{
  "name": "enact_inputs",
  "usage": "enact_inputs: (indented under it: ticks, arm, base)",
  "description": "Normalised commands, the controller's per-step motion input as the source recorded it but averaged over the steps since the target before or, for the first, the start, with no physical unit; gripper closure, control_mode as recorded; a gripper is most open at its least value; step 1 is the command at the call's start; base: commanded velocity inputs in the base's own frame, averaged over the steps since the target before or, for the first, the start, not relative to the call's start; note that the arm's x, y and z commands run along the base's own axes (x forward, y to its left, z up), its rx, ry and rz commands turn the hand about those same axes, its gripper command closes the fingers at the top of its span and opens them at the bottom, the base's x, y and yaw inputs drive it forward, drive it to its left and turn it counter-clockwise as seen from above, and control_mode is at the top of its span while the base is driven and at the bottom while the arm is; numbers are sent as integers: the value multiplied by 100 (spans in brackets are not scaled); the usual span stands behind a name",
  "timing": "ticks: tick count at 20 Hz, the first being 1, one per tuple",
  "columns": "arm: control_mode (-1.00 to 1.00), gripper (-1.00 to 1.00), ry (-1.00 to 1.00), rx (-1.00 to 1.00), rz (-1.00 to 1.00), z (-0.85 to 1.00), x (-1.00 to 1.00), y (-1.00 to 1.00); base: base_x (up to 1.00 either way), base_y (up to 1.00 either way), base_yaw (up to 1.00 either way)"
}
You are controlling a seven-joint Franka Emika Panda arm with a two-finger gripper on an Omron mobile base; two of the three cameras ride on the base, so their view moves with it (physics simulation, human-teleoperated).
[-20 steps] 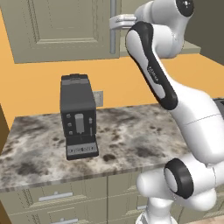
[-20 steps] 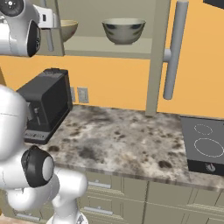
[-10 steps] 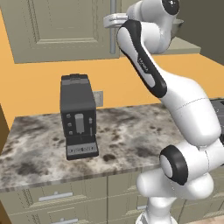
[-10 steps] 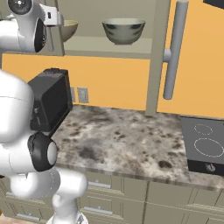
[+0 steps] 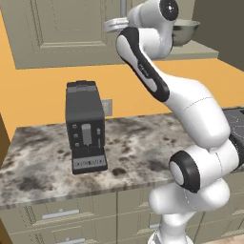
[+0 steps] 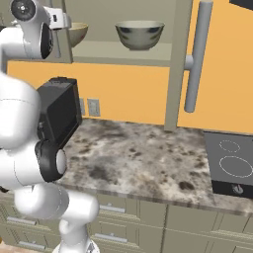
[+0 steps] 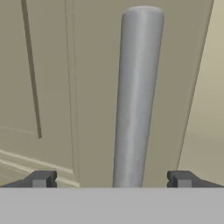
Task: Move the bowls from the cabinet to the plates on the dining table.
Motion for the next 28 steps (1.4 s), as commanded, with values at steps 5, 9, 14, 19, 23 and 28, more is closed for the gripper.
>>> enact_inputs:
  ticks: [5, 9, 14, 19, 23, 28]
  arm:
    - [-100, -100, -1, 0, 0, -2, 54, 0]
    - [-100, -100, 0, 0, 0, -5, 61, 0]
    - [-100, -100, 0, 0, 0, -8, 65, 0]
    - [-100, 100, 0, 0, 0, -9, 54, 1]
    - [-100, 100, -5, 0, 0, 0, -8, 16]
    - [-100, 100, -16, 0, 0, 0, -61, 42]
  base:
    - [0, 0, 0]
    - [0, 0, 0]
    - [0, 0, 0]
    - [0, 0, 0]
    - [0, 0, 0]
    - [0, 0, 0]
